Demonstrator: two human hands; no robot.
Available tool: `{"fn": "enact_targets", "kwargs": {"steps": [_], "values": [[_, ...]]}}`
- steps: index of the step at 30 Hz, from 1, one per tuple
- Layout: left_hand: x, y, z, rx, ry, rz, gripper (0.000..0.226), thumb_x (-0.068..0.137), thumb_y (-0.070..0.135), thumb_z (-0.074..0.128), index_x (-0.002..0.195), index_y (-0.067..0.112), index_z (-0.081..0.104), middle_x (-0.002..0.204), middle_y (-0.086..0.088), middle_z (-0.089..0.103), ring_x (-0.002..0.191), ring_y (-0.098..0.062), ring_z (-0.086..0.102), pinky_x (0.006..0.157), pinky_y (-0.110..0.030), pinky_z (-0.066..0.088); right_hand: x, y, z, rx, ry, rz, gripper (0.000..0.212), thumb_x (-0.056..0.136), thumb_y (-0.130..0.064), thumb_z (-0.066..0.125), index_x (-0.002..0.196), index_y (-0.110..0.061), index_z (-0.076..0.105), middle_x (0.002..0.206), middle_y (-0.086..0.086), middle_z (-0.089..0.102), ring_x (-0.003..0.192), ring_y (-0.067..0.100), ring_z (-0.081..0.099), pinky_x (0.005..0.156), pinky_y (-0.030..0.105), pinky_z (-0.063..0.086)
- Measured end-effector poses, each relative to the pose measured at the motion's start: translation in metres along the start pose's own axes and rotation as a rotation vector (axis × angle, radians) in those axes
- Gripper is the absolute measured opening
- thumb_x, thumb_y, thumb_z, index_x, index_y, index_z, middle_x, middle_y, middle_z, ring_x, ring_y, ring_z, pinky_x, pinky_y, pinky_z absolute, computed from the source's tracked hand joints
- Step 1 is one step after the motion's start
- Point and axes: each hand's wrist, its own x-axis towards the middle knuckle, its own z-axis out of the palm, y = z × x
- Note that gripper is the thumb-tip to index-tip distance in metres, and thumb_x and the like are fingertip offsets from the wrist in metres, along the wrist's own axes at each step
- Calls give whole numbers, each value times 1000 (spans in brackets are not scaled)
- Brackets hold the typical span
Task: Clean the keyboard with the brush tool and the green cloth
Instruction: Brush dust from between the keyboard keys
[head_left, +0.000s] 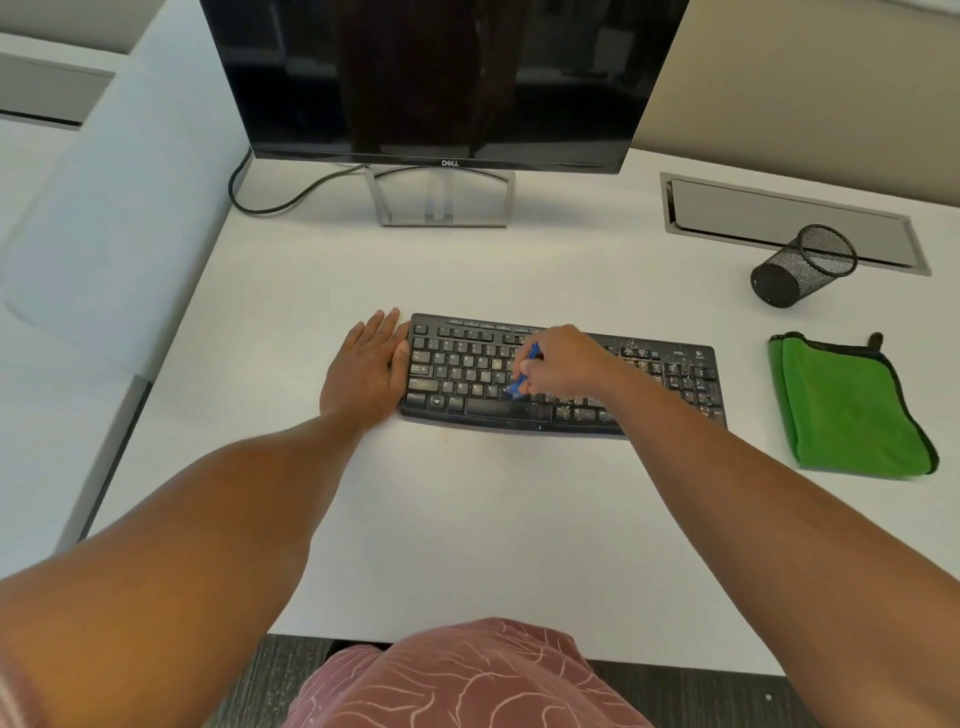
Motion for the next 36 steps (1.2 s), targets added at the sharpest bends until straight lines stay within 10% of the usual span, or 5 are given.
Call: {"fn": "enact_targets", "kwargs": {"steps": [16, 29, 32, 36], "values": [[1, -2, 2, -1, 2, -2, 59, 105, 41, 13, 156, 25, 36, 164, 2, 30, 154, -14, 18, 126, -32, 9, 2, -6, 18, 191, 35, -134, 17, 97, -13, 56, 95, -12, 73, 97, 3, 73, 88, 9, 72, 88, 36, 57], [1, -1, 1, -9, 7, 1, 59, 104, 41, 14, 156, 24, 36, 164, 2, 31, 154, -15, 18, 126, -31, 8, -7, -12, 7, -460, -258, -173, 18, 84, -1, 48, 79, 8, 63, 63, -1, 61, 59, 14, 57, 52, 29, 35], [1, 0, 1, -5, 9, 5, 59, 104, 41, 14, 156, 24, 37, 163, 1, 31, 154, -16, 19, 126, -32, 9, -10, -23, 8, -297, -239, -212, 20, 91, -9, 54, 98, -3, 71, 75, -20, 63, 70, 2, 61, 63, 31, 46], [1, 0, 1, 6, 8, 1, 58, 105, 40, 15, 156, 23, 36, 164, 1, 31, 154, -15, 19, 126, -31, 8, -7, -36, 28, -325, -174, -311, 20, 93, -13, 52, 99, -12, 71, 101, 1, 67, 85, 19, 62, 73, 32, 49]]}}
